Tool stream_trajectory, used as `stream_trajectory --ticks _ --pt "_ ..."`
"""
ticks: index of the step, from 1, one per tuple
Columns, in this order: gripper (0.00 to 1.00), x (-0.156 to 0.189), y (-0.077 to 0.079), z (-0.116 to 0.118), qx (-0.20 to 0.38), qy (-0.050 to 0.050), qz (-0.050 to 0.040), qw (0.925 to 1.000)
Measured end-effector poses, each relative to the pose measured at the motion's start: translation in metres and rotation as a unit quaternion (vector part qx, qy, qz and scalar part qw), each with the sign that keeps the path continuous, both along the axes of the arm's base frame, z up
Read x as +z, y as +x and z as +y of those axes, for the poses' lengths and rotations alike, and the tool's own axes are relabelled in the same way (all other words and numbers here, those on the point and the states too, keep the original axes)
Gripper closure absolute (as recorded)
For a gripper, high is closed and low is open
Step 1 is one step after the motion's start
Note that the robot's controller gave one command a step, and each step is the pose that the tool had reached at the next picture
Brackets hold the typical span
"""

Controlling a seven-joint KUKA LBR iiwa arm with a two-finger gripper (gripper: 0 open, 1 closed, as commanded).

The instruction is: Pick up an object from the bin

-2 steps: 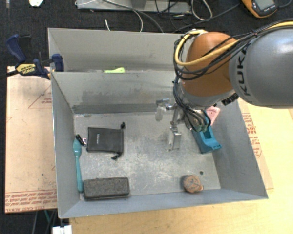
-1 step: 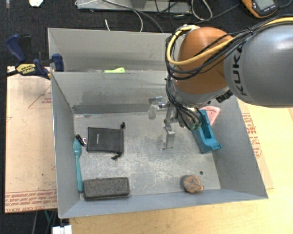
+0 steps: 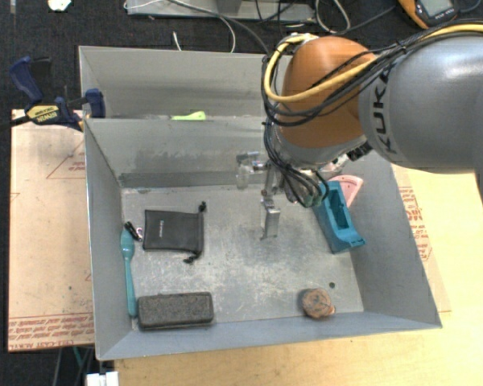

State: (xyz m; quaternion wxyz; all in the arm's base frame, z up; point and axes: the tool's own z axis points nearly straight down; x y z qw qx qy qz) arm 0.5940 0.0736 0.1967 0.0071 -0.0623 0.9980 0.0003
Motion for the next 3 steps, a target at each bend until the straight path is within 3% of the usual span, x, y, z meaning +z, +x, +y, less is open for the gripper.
stream_trajectory --ticks 1,2,3 --pt "0.0 -0.014 0.002 -0.02 0.003 0.001 0.0027 1.0" --pt "0.0 -0.039 -0.002 0.019 0.007 0.0 0.0008 1.0" --pt "0.0 -0.086 -0.001 0.061 0.038 0.0 -0.0016 0.9993"
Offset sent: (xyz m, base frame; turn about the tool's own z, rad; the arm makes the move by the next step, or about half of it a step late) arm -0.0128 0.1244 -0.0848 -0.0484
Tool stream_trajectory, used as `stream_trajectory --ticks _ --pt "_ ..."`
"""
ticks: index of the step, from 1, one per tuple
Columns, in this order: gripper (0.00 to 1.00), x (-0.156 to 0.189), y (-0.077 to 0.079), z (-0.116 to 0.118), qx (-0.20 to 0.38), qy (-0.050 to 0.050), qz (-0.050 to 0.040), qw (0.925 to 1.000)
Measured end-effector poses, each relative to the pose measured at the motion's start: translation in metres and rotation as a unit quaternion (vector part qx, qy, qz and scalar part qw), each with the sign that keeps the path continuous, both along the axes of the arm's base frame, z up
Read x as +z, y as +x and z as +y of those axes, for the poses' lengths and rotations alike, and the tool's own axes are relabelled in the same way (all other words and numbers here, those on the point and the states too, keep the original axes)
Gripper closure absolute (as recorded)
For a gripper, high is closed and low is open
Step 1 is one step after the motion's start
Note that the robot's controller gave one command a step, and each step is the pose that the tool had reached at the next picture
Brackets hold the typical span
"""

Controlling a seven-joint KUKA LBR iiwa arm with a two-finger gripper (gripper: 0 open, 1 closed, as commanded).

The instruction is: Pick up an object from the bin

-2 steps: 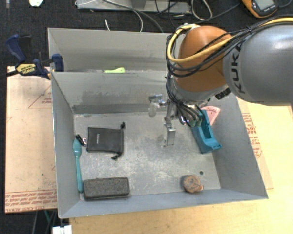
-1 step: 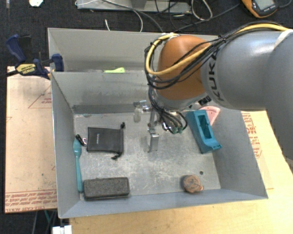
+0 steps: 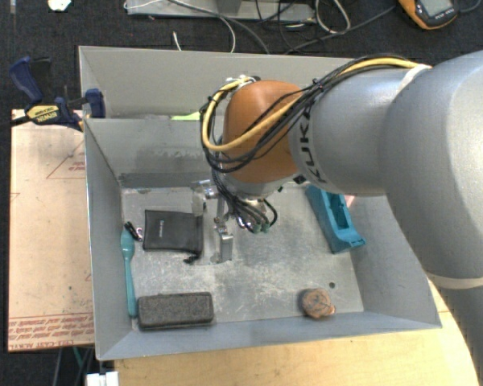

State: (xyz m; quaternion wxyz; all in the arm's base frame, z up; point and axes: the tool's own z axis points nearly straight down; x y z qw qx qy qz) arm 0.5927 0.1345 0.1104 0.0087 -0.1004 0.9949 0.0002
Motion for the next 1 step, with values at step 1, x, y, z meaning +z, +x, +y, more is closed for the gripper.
stream_trajectory --ticks 1 --pt "0.0 -0.0144 0.0248 0.0442 0.0 0.002 -0.0018 1.0"
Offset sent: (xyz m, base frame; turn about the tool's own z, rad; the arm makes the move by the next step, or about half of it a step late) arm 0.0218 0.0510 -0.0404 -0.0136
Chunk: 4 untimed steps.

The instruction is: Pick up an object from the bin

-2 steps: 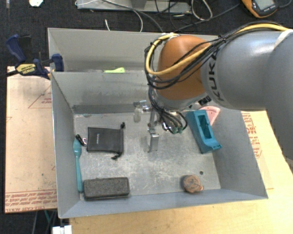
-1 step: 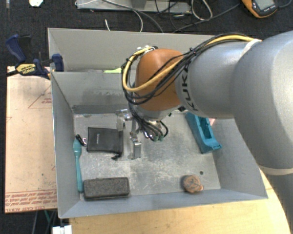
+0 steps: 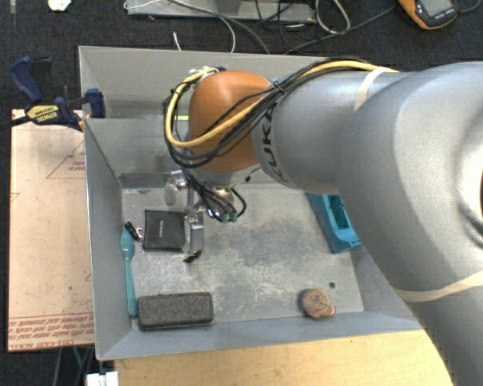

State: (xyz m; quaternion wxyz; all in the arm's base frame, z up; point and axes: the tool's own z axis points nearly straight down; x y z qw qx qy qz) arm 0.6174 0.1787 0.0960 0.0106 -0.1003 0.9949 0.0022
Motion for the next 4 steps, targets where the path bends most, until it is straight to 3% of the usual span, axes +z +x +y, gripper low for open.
stream_trajectory --ticks 1,2,3,4 --pt "1.0 -0.025 -0.003 0.008 0.007 -0.002 0.0039 1.0" --pt "1.0 -0.025 -0.003 0.008 0.006 -0.002 0.0039 1.0" --pt "1.0 0.052 0.009 0.009 0.004 -0.001 0.0032 1.0" --pt "1.0 0.066 0.009 0.007 0.003 -0.001 0.0019 1.0"
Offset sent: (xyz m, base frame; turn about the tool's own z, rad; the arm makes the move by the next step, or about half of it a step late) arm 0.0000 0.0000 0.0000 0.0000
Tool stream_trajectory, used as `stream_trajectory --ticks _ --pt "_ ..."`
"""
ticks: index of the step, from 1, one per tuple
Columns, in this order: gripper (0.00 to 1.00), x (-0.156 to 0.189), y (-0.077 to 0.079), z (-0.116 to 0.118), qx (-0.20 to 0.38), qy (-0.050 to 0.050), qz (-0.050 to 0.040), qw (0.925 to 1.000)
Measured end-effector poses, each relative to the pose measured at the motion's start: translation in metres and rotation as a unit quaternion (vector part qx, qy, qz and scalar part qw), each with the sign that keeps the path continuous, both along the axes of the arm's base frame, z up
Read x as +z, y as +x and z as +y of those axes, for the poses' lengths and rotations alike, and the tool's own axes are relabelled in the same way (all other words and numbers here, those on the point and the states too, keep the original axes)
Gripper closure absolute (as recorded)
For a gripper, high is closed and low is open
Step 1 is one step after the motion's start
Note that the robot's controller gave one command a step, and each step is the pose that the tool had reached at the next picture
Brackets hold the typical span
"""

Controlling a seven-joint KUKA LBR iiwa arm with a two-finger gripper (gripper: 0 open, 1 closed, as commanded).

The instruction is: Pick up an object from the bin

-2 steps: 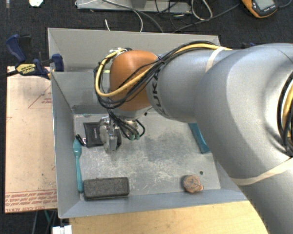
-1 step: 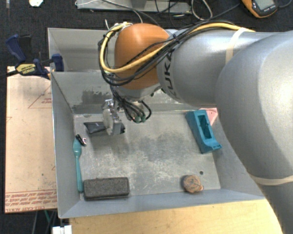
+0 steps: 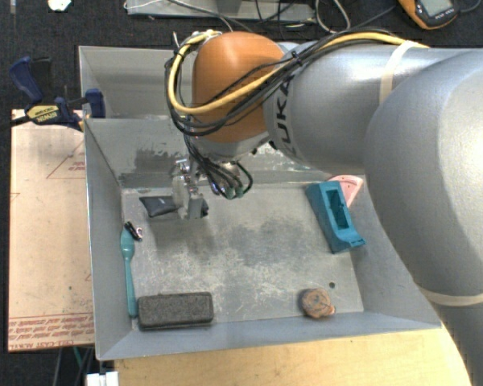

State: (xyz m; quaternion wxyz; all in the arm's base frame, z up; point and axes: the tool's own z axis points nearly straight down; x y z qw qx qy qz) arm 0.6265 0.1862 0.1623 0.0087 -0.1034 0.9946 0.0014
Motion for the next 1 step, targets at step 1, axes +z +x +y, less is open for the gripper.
stream_trajectory --ticks 1 --pt "1.0 0.0621 0.0096 -0.0064 -0.001 0.0 0.0001 1.0"
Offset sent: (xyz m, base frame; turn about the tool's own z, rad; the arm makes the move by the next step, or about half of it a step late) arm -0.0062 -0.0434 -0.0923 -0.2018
